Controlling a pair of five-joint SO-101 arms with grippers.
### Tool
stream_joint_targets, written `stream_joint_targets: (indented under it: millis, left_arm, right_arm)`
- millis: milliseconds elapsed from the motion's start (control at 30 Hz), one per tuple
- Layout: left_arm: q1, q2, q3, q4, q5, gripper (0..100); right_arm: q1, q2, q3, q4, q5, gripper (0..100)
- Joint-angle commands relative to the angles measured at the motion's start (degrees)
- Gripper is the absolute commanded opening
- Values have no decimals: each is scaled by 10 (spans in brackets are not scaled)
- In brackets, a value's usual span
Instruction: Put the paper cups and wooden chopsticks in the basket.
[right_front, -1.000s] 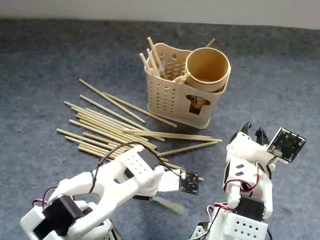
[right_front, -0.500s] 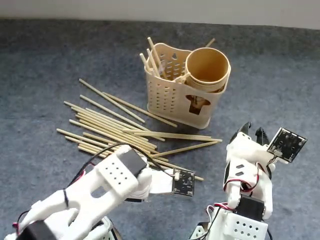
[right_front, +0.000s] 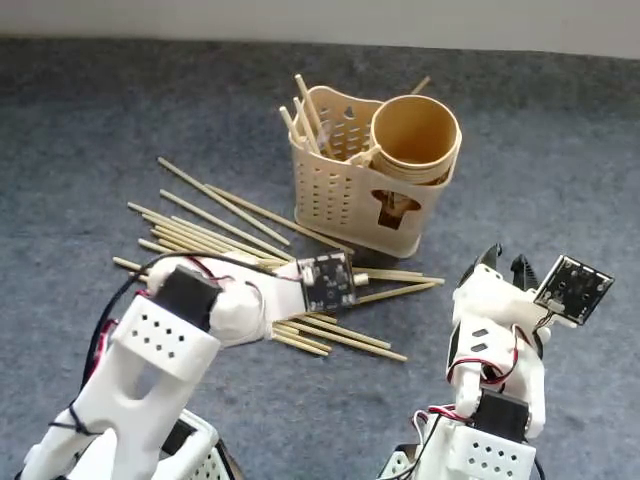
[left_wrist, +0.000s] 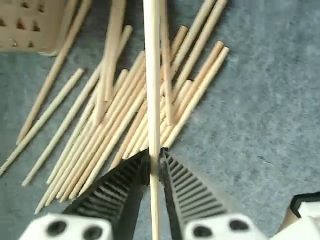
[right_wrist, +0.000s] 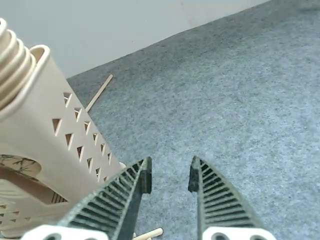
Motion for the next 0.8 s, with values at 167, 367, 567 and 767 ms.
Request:
stream_joint_targets:
  millis: [167, 367, 567, 767]
  left_arm:
    - [-15, -10, -189, -14, 178, 5]
    - [-15, -10, -235, -142, 308, 5]
    - [-12, -9, -225, -308, 369, 5]
    - [-14, -9, -208, -444, 456, 5]
  right_arm:
    - [2, -10, -3, -15, -4, 127]
    - [2, -10, -3, -15, -4, 127]
    - [2, -10, -3, -15, -4, 127]
    - [1, -10, -3, -15, -4, 127]
